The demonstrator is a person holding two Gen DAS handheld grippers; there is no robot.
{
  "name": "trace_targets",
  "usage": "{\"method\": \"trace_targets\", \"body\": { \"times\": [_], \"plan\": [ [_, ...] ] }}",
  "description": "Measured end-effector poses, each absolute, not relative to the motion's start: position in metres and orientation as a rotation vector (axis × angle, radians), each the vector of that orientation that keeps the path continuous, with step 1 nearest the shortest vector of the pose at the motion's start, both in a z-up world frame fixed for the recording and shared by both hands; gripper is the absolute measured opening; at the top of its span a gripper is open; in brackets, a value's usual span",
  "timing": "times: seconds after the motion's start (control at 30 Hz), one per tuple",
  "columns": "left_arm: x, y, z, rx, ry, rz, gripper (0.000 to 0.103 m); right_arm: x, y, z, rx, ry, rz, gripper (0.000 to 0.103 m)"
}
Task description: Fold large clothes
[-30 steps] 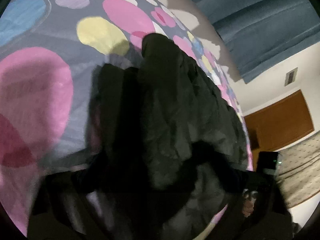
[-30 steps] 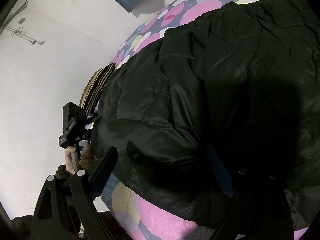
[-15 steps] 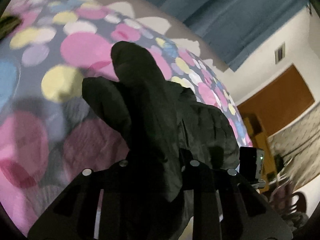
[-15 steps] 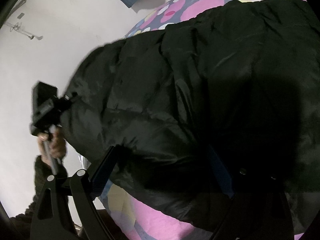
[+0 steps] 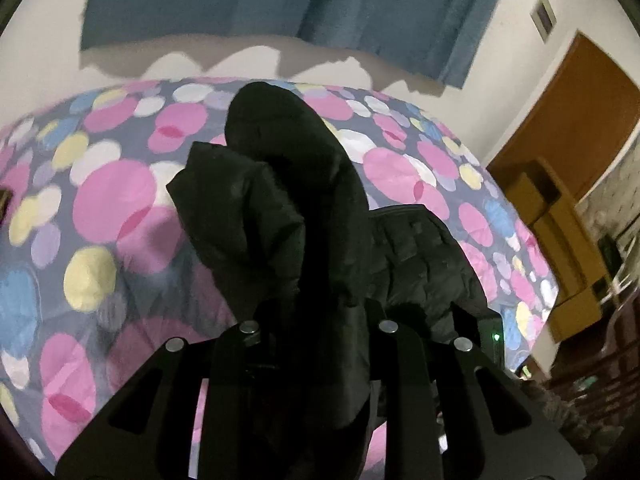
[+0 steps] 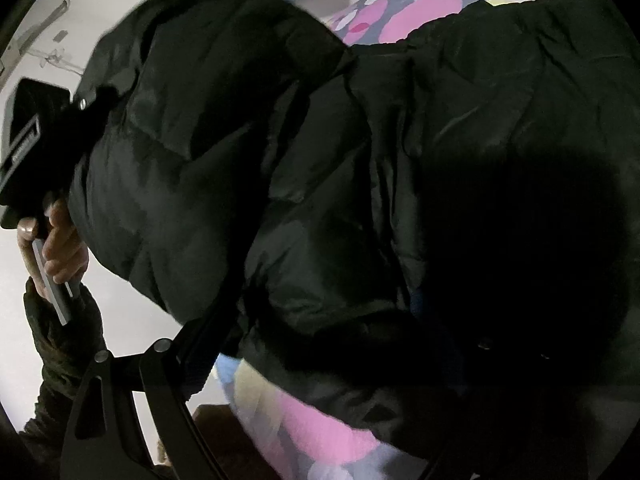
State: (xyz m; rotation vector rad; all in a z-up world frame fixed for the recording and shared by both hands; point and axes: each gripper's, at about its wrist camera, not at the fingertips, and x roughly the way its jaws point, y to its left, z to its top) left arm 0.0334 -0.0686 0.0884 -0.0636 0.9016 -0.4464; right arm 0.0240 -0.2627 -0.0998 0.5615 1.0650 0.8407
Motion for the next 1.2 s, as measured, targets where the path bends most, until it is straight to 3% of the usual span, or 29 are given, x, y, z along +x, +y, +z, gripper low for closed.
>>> {"method": "trace_targets", "body": {
  "times": [0.2,0.57,1.0,1.1,1.13,1.2],
  "plan": [
    [0.041,-0.144,0.089,0.040,0.891,-0.487,0.022,0.024,-0.325,-0.080,0.654,0.992,0.796,0.088],
    [0.032,-0.264,0.031,0.205,0.871,-0.602,0.022,0.034,-0.438,-0.058,0.962,0.796,0.760,0.088],
    [0.024,-0.314,-0.019,0.297,0.855,-0.611,0.022,0.067,-0.444,-0.092,0.961,0.919,0.670,0.088],
    [0.023,-0.319,-0.022,0.318,0.852,-0.601,0.022,0.076,-0.441,-0.096,0.930,0.936,0.631,0.072],
    [0.021,-0.320,-0.022,0.329,0.847,-0.596,0.022,0.077,-0.441,-0.098,0.924,0.947,0.622,0.057],
    [0.019,-0.323,-0.023,0.345,0.842,-0.593,0.023,0.078,-0.442,-0.105,0.935,0.962,0.618,0.051]
  ]
}}
